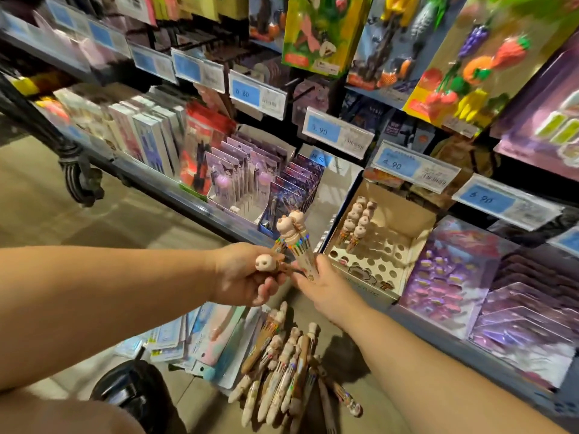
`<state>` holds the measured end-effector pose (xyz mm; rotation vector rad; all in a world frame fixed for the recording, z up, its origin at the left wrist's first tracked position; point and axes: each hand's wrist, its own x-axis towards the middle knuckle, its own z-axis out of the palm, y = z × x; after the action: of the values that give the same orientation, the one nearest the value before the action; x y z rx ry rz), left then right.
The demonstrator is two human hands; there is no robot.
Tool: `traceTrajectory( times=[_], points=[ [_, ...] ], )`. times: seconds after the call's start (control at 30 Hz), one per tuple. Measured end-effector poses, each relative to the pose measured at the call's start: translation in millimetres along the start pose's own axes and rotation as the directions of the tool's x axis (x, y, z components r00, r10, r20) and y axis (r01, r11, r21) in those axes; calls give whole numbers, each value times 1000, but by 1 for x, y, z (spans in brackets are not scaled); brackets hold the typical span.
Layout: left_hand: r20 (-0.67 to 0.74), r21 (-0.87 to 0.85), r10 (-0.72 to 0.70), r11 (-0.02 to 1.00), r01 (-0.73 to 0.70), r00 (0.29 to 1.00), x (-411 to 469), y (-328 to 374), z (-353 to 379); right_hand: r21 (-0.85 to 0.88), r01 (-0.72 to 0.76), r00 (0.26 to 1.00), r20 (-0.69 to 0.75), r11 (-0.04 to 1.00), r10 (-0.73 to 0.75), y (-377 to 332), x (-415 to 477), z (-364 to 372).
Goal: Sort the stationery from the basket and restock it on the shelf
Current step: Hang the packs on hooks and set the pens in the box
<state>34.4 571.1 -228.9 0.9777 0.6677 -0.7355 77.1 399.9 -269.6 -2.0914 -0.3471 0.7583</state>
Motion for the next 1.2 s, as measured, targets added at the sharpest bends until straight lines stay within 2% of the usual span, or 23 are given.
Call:
traceTrajectory(
  times=[0.13, 0.3, 0.5, 0.57, 0.73, 0.93, 1.07, 1.2],
  points=[
    [37, -26, 16, 1000, -15, 999, 5, -1, 6, 43, -47, 999, -2, 998, 47, 9, 4, -1],
    [1, -120, 40, 992, -40, 999, 11, 1, 14, 97, -107, 994, 10, 990, 106, 13, 7, -3],
    [-30, -135, 162, 977, -165, 986, 22, 0, 16, 175, -109, 994, -8, 978, 112, 21, 14, 0],
    [-40, -79, 242, 966, -244, 969, 25, 0, 16, 228, -104, 994, -3, 968, 108, 21, 14, 6],
    [-102, 198, 409, 902, -384, 907, 29, -7, 15, 325, -141, 989, -4, 935, 151, 18, 12, 14],
    [-105, 439, 488, 805, -400, 867, 31, -18, 10, 474, -130, 990, 9, 871, 143, 9, 9, 18],
    [-120, 428, 497, 807, -407, 859, 31, -18, 9, 507, -145, 989, 80, 850, 121, 2, 6, 19],
    [-86, 303, 486, 844, -442, 870, 32, -19, 7, 490, -156, 983, 163, 858, 85, 0, 4, 18]
  ],
)
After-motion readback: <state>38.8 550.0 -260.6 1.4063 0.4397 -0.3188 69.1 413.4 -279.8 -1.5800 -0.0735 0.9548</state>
